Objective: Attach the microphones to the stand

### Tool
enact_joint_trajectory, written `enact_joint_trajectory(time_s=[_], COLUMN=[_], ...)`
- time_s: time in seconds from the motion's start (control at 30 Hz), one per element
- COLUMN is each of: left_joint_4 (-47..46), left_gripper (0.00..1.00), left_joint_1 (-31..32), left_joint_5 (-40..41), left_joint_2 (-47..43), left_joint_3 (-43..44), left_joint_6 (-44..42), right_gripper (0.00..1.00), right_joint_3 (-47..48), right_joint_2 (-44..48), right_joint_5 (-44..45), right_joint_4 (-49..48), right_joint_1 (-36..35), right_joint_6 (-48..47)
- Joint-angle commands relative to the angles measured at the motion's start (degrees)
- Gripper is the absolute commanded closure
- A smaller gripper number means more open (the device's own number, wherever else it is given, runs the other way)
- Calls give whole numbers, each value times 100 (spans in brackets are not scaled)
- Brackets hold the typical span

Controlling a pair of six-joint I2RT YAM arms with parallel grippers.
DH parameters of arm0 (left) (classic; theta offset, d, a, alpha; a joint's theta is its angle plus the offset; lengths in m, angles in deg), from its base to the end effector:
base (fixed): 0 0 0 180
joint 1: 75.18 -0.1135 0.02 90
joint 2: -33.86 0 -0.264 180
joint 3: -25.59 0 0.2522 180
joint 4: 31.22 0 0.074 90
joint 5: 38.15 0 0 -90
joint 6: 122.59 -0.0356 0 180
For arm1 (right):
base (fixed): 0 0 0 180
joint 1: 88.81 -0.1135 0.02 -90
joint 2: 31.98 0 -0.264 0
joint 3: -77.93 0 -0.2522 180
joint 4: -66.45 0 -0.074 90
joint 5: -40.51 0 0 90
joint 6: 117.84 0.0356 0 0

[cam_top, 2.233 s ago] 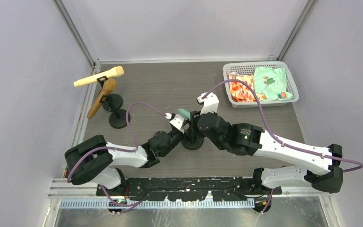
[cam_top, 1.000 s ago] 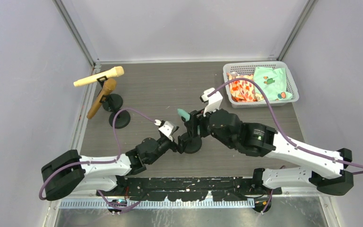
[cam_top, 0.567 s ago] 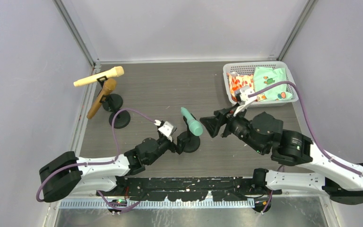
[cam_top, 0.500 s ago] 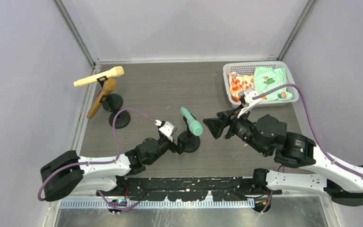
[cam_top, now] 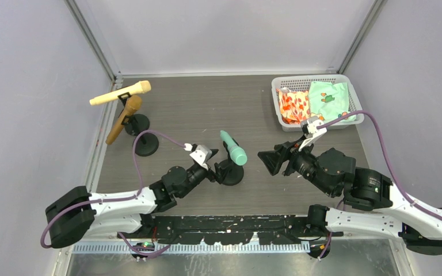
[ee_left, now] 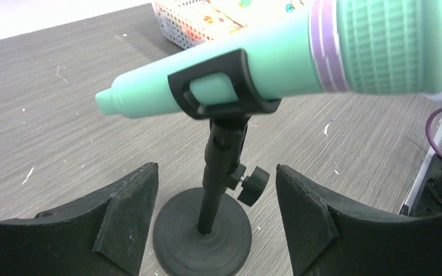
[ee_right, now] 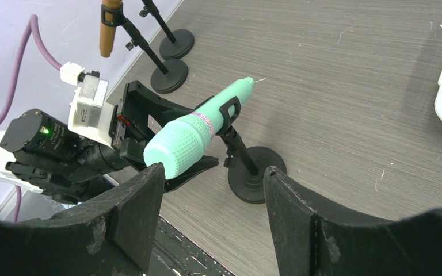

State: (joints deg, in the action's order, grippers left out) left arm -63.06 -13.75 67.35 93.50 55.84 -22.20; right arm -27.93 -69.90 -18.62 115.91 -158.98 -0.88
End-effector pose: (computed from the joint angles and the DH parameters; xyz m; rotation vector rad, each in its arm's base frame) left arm 0.1109 -0.1838 0.2222 0.4743 1.5102 -0.7866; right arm 0.0569 0.1038 0.4008 -0.2946 1.8051 0.7345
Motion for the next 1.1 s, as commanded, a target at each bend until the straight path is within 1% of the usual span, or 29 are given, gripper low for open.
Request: enact_joint_trajectory(time_s=[0.0, 0.1, 0.2, 0.33, 0.43, 0.47, 0.5, 0.53, 0.6, 0.67, 0.73, 0.8, 0.87, 0.93, 1.03, 1.07], left_joint_4=[-393, -538, -774, -972, -950, -915, -874, -809, -696, -570, -481, -602, -700, -682, -707, -743], left_gripper=[26, 33, 37, 46, 60, 67, 78, 83, 89, 98, 99, 99, 100, 99, 100, 100], left_joint_1=[-50, -87, -102, -105, -116, -115, -118, -117, -112, -116, -119, -160, -338, -611, -1250, -1576], left_joint_5=[91, -62, -164, -91, -79, -70, -40, -2, 141, 411, 902, 1513, 1910, 2305, 2501, 2504], left_joint_2=[269, 708, 1152, 1631, 1757, 1761, 1755, 1735, 1675, 1605, 1531, 1525, 1527, 1525, 1553, 1593], left_joint_3=[440, 652, 838, 1067, 1182, 1203, 1219, 1222, 1216, 1213, 1203, 1162, 1166, 1243, 1320, 1350], left_joint_6=[-344, -371, -346, -349, -404, -430, -459, -506, -628, -787, -977, -1267, -1485, -1602, -1613, -1580], right_gripper=[32, 32, 32, 32, 32, 32, 32, 32, 32, 32, 32, 32, 32, 32, 32, 32], right_joint_3=[-13, -33, -65, -79, -94, -109, -120, -148, -202, -248, -280, -297, -317, -373, -439, -466], right_joint_2=[-29, -56, -54, -29, 9, 25, 41, 65, 95, 102, 79, 52, 20, -2, -28, -24], right_joint_5=[111, 92, 69, 47, 63, 74, 87, 106, 118, 126, 151, 164, 165, 165, 136, 138], right_joint_4=[-46, -46, -64, -31, 10, 19, 22, 24, -7, -28, -21, 20, 49, 66, 86, 86], right_joint_1=[-33, -36, -33, -26, -26, -35, -33, -32, -32, -37, -31, -33, -25, -30, -31, -28], right_joint_6=[63, 84, 114, 142, 169, 169, 171, 177, 184, 172, 153, 134, 118, 100, 97, 99])
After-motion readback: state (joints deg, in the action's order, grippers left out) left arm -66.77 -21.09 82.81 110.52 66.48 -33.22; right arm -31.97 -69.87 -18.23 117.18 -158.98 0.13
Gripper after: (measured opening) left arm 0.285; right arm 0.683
